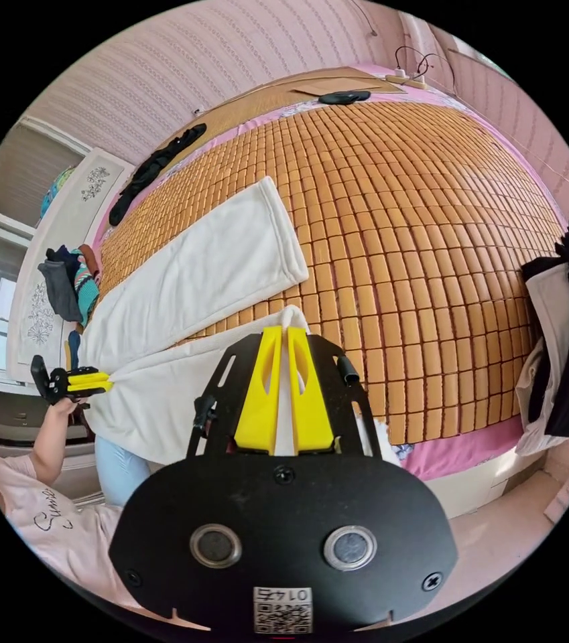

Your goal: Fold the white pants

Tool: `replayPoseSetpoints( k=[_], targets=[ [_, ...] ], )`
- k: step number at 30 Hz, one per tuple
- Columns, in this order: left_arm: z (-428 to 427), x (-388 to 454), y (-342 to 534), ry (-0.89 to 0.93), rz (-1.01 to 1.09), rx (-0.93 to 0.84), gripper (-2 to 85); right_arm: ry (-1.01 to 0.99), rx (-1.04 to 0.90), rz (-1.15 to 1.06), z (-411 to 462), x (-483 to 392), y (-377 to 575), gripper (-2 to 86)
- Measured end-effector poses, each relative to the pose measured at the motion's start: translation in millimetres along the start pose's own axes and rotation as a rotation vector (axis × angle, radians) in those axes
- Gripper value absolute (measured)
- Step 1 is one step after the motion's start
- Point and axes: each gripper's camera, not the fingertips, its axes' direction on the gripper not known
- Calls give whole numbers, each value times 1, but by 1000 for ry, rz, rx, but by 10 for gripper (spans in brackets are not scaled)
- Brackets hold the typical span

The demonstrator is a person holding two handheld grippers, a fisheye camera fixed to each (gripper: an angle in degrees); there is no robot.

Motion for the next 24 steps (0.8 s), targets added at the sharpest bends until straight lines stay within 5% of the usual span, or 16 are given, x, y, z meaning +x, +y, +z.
replayPoseSetpoints(
  k=[9,15,18,24],
  targets=[
    [-38,50,1,-164,185,30,3,-227,226,1,-91,38,85,-1],
    [-22,-31,-16,-138,-159,91,12,-169,252,45,-61,40,26,21],
    [32,-50,-29,-188,-186,-59,20,-206,213,76,-49,46,29,72],
    [38,-61,-26,-120,-225,-15,35,-44,-28,191,-18,83,98,130]
  ],
)
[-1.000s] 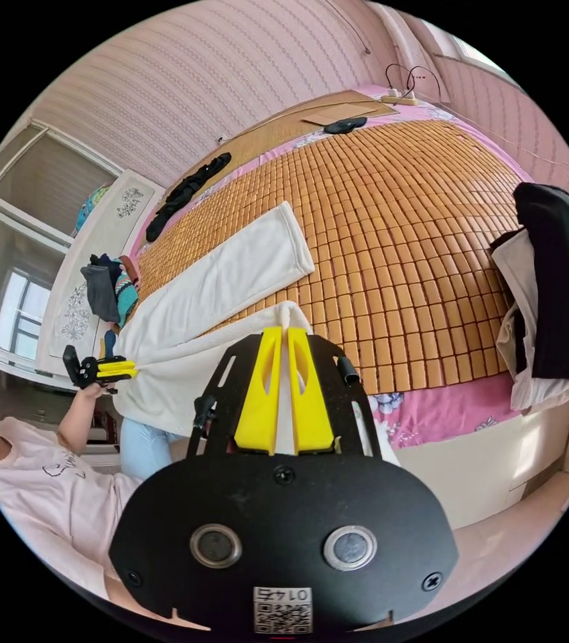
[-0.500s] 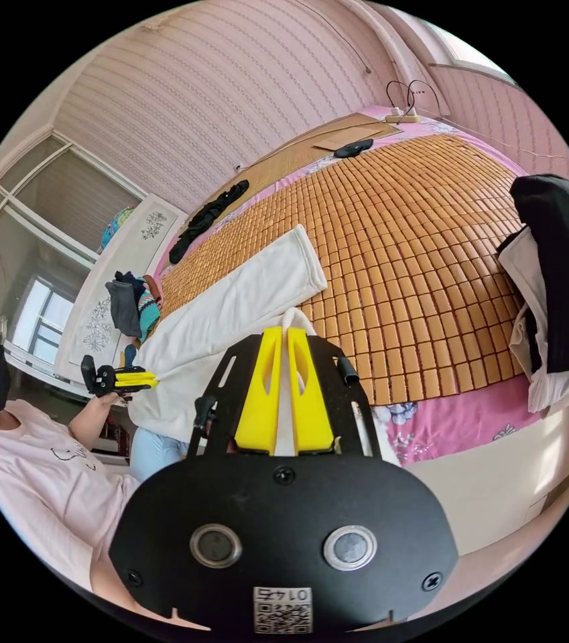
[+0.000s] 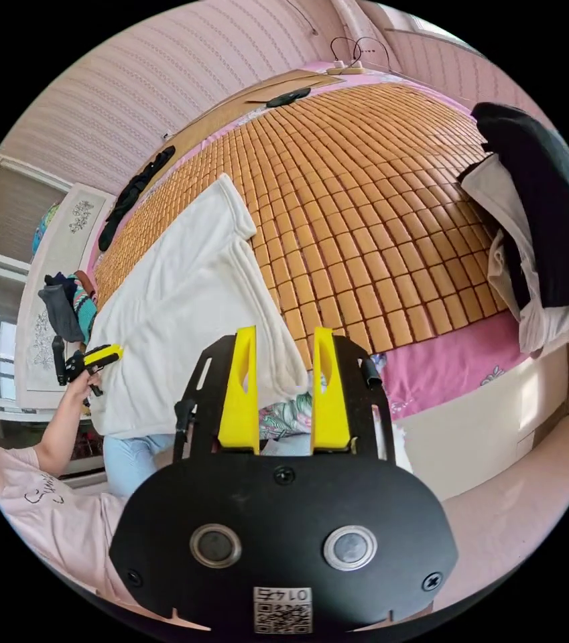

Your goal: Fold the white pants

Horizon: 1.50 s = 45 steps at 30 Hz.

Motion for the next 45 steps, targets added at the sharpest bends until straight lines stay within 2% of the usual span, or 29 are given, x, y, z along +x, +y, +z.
replayPoseSetpoints(
  k=[3,8,12,14,17,21,25,28,30,32,35,36,38,40,42,45],
  targets=[
    [-2,1,0,-2,-11,10,34,-80,-85,9,18,10,12,145],
    [-20,23,-6,-48,100,42,21,-131,17,-18,-7,18,17,57],
    [-37,45,-10,97,177,115,16,-68,116,22,-43,44,45,50],
    [-22,60,-12,115,205,94,18,-44,97,127,-40,74,62,52],
    [17,77,-15,43,226,6,26,-48,77,224,-32,95,76,53],
    [24,79,-16,33,212,-3,32,-65,172,207,-52,89,80,52],
    [22,67,-18,91,170,8,32,-53,27,190,-35,88,56,102],
    [20,58,-19,120,132,26,27,-118,-146,130,-9,90,39,74],
    [11,54,-19,129,125,54,23,-121,-94,87,-22,81,35,56],
    [-3,50,-19,152,123,84,22,-249,122,-57,-68,59,38,48],
    [-18,55,-17,199,156,70,26,-326,265,-146,-107,61,71,44],
    [-16,61,-15,200,173,52,29,-338,255,-129,-107,68,79,43],
    [-3,70,-13,218,203,2,31,-327,69,64,-75,113,106,37],
    [22,81,-10,210,224,-54,35,-297,-81,155,-42,131,121,31],
    [39,87,-9,171,220,-84,38,-329,-90,190,-28,132,125,31],
    [44,91,-10,140,222,-80,40,-226,-51,186,-36,123,110,41]
  ],
)
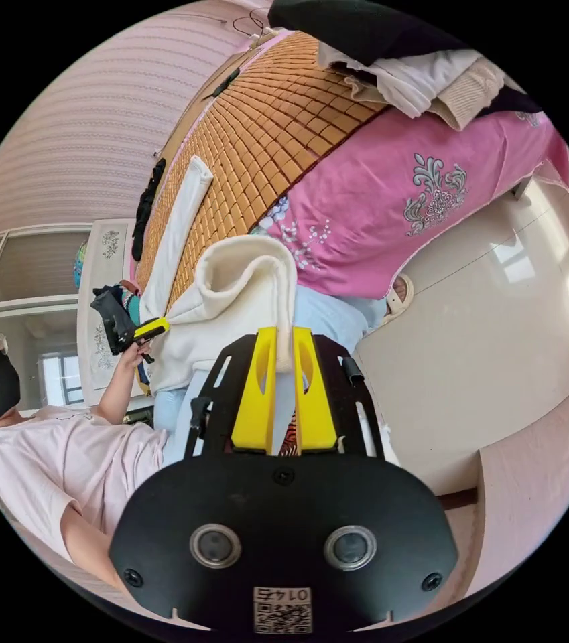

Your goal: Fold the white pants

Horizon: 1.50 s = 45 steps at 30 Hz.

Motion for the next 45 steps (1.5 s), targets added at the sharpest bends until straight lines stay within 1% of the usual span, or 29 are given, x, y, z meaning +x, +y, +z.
replayPoseSetpoints(
  k=[2,3,5,8,10,12,13,15,16,19,20,22,26,27,28,30,31,32,33,34,35,36,37,38,39,40,41,43,45],
  targets=[
    [-3,-1,-1,-5,-9,10,41,102,59,-43,-13,-18,-19,57],
    [-6,0,-1,-11,-10,27,41,117,78,-60,-17,-24,-24,64],
    [-6,1,-2,-7,-8,18,40,149,133,-154,-20,-53,-43,115],
    [-2,5,-1,-24,6,8,40,154,101,-287,3,-89,-65,172],
    [3,8,0,-35,6,0,39,180,64,-308,22,-99,-82,187],
    [5,9,2,-34,3,-3,39,153,76,-287,36,-100,-103,191],
    [5,9,3,-29,-1,-2,39,124,83,-262,46,-96,-116,184],
    [6,8,7,-13,-17,2,38,117,13,-225,69,-90,-133,160],
    [6,7,10,-1,-26,11,35,198,51,-231,70,-95,-132,136],
    [-7,19,22,-39,21,94,23,324,50,-298,75,-112,-122,86],
    [-10,23,25,-53,39,105,21,283,52,-353,73,-120,-117,58],
    [-27,37,33,-117,89,131,15,218,95,-352,61,-126,-117,21],
    [-51,42,39,-219,89,203,14,99,203,-410,33,-155,-149,9],
    [-55,36,39,-239,47,235,16,85,198,-418,34,-160,-158,9],
    [-50,25,37,-217,-10,237,20,102,165,-424,41,-170,-177,10],
    [-26,6,35,-155,-87,198,28,217,88,-417,70,-181,-205,14],
    [-10,-7,38,-87,-161,155,33,286,9,-382,95,-182,-222,19],
    [-7,-12,42,-58,-202,156,36,335,-30,-342,111,-185,-233,26],
    [-10,-16,55,2,-237,204,39,348,-23,-329,113,-188,-237,32],
    [-24,-19,73,45,-258,283,43,336,41,-319,110,-197,-241,45],
    [-33,-21,85,53,-280,330,44,295,122,-309,102,-207,-245,68],
    [-55,-26,113,32,-340,439,46,265,152,-309,100,-211,-248,80],
    [-77,-31,147,-28,-411,544,46,197,180,-321,100,-221,-258,91],
    [-87,-34,166,-67,-449,588,47,155,188,-336,105,-232,-270,101],
    [-105,-41,204,-165,-524,644,49,150,191,-341,110,-239,-277,106],
    [-121,-50,241,-292,-612,660,54,157,187,-359,122,-254,-293,115],
    [-128,-55,260,-367,-662,656,56,187,181,-382,137,-269,-308,124],
    [-153,-85,334,-631,-898,592,77,248,154,-394,161,-291,-330,157],
    [-167,-115,382,-684,-1025,538,91,237,141,-404,180,-307,-349,177]
  ],
)
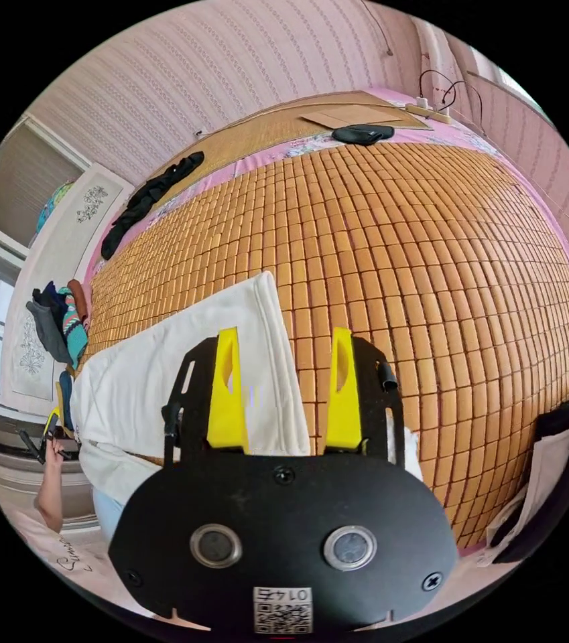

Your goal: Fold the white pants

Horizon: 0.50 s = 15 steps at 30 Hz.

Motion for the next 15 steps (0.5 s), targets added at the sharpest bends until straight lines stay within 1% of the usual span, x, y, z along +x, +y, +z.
replayPoseSetpoints(
  k=[1,3,5,6,7,8,9,10,11,12,14,15],
  targets=[
    [10,-32,-4,-35,-42,-32,100,-31,-7,25,12,-3,-12,179],
    [28,-69,-7,-79,-85,-65,116,-53,-35,82,29,-2,-24,180],
    [50,-98,-7,-75,-163,-104,136,-38,-80,127,48,-1,-29,171],
    [66,-112,-5,-65,-213,-146,151,-19,-67,127,48,-3,-28,160],
    [82,-123,-2,-64,-258,-174,162,18,-50,110,48,-8,-26,140],
    [88,-129,0,-59,-291,-184,167,10,-54,73,50,-14,-24,99],
    [101,-138,3,-7,-349,-201,168,-2,-54,45,51,-19,-24,78],
    [111,-143,5,70,-381,-213,163,15,-51,8,52,-27,-22,76],
    [116,-145,6,81,-398,-228,160,46,-57,-21,56,-34,-21,77],
    [117,-146,4,66,-357,-231,153,52,-67,-32,59,-37,-21,80],
    [117,-154,0,89,-326,-284,112,99,-90,-46,64,-45,-24,78],
    [113,-161,-1,188,-339,-281,47,136,-107,-34,65,-46,-26,65]
  ],
)
